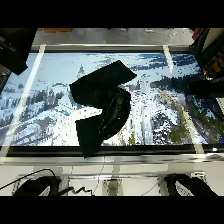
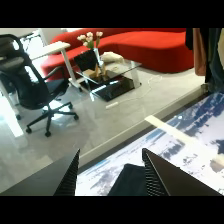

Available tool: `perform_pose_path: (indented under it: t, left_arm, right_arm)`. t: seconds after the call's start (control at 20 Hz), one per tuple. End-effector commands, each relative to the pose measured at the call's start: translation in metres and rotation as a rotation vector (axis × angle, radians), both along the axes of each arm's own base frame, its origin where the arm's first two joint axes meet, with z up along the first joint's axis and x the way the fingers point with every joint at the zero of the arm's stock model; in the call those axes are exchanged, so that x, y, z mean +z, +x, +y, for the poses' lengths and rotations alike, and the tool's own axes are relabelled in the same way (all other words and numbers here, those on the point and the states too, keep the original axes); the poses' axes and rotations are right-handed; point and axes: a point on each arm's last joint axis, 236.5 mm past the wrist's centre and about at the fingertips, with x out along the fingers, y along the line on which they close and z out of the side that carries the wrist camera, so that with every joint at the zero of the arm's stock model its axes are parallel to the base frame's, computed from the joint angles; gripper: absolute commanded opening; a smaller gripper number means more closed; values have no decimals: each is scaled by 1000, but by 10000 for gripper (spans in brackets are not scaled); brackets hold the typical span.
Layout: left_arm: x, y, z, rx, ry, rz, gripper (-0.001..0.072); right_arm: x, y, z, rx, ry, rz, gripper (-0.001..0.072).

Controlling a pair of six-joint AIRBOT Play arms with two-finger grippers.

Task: Fold the clothes and pants, and hang the long-sleeved shirts on hangers.

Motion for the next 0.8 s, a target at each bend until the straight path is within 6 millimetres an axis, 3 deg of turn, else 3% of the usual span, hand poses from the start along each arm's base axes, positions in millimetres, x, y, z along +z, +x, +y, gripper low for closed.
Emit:
perform_pose_path:
  t: [0.0, 0.75]
  left_arm:
    - [0, 0, 0, 0, 0, 0, 417]
    - [0, 0, 0, 0, 0, 0, 418]
  right_arm:
    - [0, 0, 0, 1, 1, 0, 33]
    - [2, 2, 1, 2, 1, -11, 32]
